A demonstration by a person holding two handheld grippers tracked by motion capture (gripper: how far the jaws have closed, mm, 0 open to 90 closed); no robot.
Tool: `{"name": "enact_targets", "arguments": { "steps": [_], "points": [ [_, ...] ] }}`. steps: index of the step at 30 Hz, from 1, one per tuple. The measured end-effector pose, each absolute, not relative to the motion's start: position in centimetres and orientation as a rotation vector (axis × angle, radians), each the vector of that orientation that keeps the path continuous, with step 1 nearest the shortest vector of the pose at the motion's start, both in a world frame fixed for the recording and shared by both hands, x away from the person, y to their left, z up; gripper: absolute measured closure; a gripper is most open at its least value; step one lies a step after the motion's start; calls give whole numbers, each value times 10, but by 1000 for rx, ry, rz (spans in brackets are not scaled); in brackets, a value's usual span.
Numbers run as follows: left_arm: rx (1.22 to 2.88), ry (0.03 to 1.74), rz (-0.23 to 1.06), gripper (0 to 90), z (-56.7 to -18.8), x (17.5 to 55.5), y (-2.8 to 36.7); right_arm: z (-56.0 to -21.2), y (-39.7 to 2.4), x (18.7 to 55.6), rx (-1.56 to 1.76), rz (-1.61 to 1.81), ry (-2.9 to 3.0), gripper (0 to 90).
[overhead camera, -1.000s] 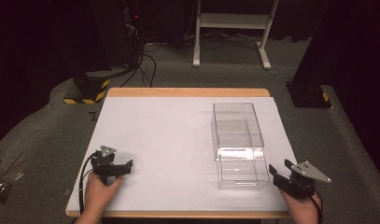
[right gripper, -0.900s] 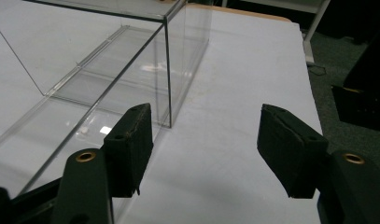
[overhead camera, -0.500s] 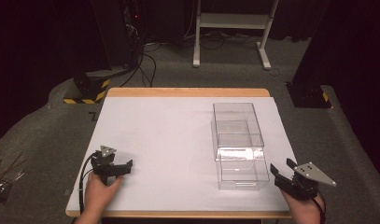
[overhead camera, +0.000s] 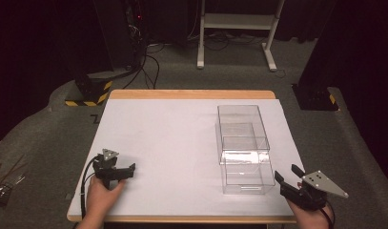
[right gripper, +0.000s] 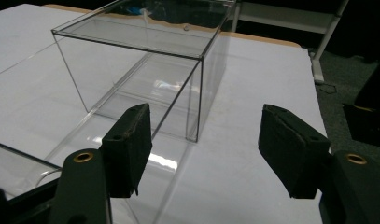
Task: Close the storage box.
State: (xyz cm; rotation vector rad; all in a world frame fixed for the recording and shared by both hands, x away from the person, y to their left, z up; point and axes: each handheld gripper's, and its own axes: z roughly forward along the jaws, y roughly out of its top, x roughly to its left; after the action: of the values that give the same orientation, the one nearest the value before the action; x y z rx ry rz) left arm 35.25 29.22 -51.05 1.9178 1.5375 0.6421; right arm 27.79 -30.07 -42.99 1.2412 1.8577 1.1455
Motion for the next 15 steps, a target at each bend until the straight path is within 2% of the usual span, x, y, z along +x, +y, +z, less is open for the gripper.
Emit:
{"name": "enact_targets", "arguments": {
  "steps": [15],
  "points": [
    [1919,1537,642,2,-510,353,292,-431,-295,258,1239,1195,1881,346]
  ]
}}
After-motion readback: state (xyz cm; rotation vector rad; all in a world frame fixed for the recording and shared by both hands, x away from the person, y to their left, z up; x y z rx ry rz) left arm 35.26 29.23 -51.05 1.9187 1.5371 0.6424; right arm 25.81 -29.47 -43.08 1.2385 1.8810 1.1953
